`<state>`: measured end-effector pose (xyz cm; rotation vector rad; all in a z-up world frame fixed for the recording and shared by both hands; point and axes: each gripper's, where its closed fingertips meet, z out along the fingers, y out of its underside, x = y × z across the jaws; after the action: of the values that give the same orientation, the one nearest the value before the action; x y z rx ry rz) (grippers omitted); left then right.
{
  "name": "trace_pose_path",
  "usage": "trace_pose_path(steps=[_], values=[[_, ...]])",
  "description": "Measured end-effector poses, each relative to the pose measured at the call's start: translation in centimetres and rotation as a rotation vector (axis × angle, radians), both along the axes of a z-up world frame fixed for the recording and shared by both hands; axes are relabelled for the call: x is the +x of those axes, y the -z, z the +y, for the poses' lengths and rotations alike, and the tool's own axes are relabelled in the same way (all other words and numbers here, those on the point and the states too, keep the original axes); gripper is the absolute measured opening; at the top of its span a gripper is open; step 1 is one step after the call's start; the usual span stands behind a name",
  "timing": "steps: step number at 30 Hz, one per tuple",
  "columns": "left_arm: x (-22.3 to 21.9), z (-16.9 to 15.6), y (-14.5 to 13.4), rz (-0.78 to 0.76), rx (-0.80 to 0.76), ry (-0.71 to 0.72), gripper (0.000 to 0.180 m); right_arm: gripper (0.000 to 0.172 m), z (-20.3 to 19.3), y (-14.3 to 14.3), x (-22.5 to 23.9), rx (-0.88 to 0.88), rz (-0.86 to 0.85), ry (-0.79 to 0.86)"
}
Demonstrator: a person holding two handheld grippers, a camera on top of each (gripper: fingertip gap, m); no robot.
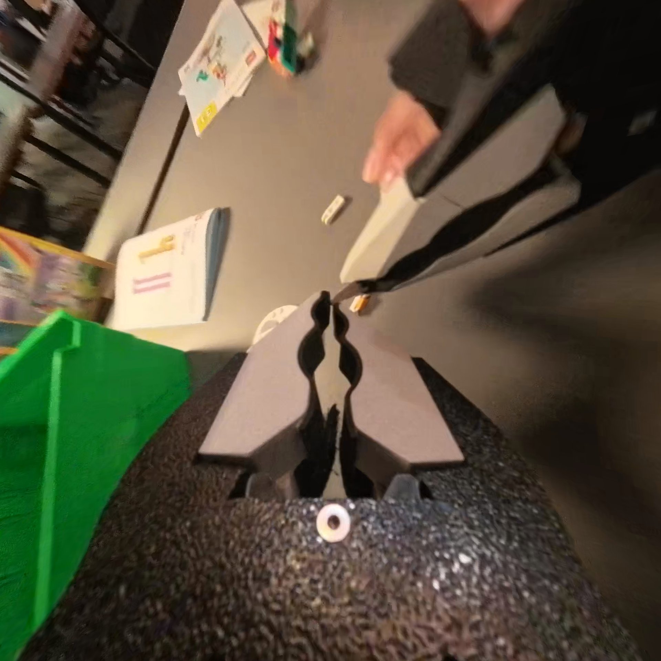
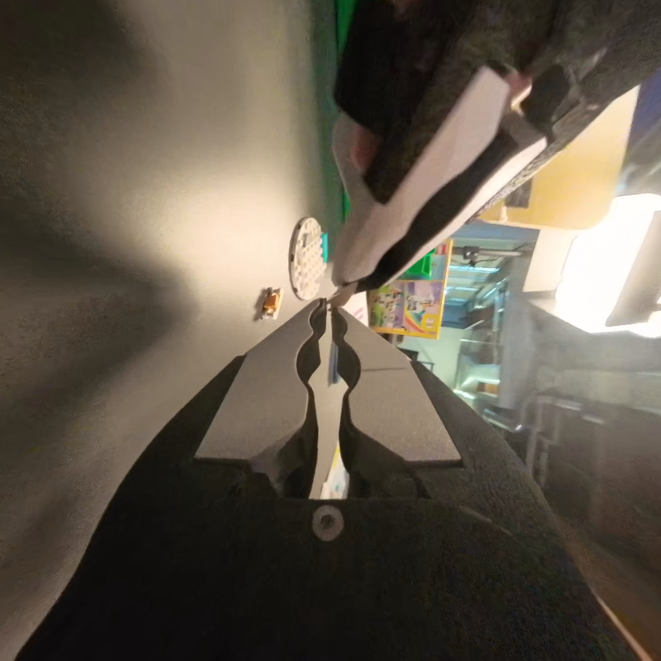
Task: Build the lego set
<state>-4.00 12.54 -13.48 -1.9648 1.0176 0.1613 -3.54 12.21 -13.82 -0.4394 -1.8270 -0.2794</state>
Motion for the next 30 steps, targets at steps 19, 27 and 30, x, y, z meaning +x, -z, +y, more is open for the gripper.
trace_pose_path(steps=[19, 27, 30], values=[[1.4, -2.1, -0.1, 0.174, 0.086, 0.228, 0.013, 0.000, -0.1, 0.0, 0.3, 0.191, 0.020, -0.100], [0.8, -1.1, 1.0, 0.494, 0.155, 0.254, 0.002, 0.000, -0.2, 0.4, 0.4, 0.168, -0.005, -0.101], [0.4, 0.0, 0.1, 0.392, 0.217, 0.131, 0.001, 0.000, 0.5, -0.4, 0.3, -0.014, 0.084, -0.053]])
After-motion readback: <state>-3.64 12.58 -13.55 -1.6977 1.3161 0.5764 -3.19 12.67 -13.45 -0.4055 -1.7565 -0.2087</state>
